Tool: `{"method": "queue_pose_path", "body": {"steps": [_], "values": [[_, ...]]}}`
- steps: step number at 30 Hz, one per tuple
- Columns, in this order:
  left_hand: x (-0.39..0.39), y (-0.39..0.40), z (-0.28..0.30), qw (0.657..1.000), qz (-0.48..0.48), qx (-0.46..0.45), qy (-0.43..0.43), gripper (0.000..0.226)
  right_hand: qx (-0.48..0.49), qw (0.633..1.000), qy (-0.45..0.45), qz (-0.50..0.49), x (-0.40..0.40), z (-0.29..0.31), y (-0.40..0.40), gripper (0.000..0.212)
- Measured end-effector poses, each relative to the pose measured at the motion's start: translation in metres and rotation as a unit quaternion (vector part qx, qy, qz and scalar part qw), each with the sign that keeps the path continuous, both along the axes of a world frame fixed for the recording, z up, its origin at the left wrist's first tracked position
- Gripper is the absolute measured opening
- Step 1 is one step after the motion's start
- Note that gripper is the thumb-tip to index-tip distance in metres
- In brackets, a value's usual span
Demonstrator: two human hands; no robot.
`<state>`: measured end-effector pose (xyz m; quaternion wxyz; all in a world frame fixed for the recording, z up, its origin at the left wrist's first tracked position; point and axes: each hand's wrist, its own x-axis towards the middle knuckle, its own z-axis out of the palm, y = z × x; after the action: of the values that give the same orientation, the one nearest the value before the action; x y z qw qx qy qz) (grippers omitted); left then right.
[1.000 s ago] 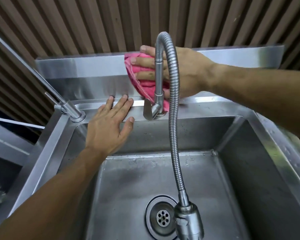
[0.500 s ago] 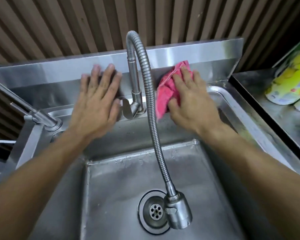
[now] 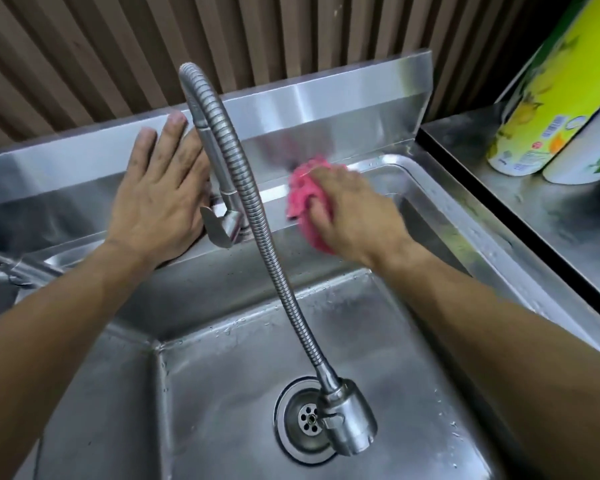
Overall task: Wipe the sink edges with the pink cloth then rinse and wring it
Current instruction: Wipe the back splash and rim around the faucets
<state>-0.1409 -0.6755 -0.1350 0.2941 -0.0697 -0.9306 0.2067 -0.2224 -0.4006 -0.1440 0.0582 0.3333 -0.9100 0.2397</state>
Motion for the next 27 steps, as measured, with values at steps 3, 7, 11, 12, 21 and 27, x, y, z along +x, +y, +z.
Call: {"method": "queue_pose_path", "body": {"steps": [3,7,11,12,21,27], "values": [[-0.001,-0.001,-0.005,1.000,0.000,0.002,0.023,0.062,0.028,0.986,-0.034,-0.159,-0.012,0.000,0.008,0.042],[-0.004,-0.004,-0.012,0.999,-0.003,0.009,0.039,0.064,0.093,0.977,-0.041,-0.186,0.010,0.002,-0.030,0.068],[-0.006,-0.006,-0.015,0.999,-0.001,0.009,0.048,0.065,0.113,0.991,0.007,-0.072,0.025,-0.008,-0.042,0.066],[-0.006,-0.006,-0.014,0.999,0.001,0.013,0.046,0.065,0.106,0.993,0.016,-0.053,0.021,-0.010,-0.039,0.062],[-0.007,-0.010,-0.017,0.998,0.028,0.033,0.048,0.061,0.060,0.989,0.026,-0.131,0.026,-0.017,-0.047,0.064],[0.007,-0.002,-0.012,0.994,0.071,0.082,0.033,0.059,0.011,0.996,0.062,-0.057,0.013,-0.026,-0.023,0.045]]}}
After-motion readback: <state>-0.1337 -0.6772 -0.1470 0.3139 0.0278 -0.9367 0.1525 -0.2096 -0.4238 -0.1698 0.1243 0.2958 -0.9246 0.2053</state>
